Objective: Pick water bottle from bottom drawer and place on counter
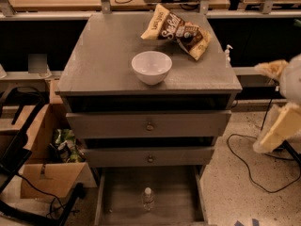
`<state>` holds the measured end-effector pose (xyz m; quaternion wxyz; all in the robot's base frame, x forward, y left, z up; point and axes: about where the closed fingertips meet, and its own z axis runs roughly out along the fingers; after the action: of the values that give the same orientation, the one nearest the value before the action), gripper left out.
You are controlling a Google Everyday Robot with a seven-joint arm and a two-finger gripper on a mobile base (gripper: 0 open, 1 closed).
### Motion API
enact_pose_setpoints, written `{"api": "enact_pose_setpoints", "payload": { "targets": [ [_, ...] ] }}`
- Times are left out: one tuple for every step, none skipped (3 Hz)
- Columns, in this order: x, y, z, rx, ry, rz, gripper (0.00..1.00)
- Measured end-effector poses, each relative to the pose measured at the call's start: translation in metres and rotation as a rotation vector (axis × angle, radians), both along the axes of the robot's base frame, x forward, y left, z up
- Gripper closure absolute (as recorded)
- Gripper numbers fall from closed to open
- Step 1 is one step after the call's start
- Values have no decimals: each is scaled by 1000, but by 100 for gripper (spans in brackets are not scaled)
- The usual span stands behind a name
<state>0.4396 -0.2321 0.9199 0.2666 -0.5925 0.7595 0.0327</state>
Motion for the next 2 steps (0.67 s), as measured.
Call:
{"api": "enact_pose_setpoints", "payload": {
  "targets": [
    [3, 10, -89, 268, -62, 15, 0],
    [12, 21, -106, 517, -175, 26, 0]
  ]
}}
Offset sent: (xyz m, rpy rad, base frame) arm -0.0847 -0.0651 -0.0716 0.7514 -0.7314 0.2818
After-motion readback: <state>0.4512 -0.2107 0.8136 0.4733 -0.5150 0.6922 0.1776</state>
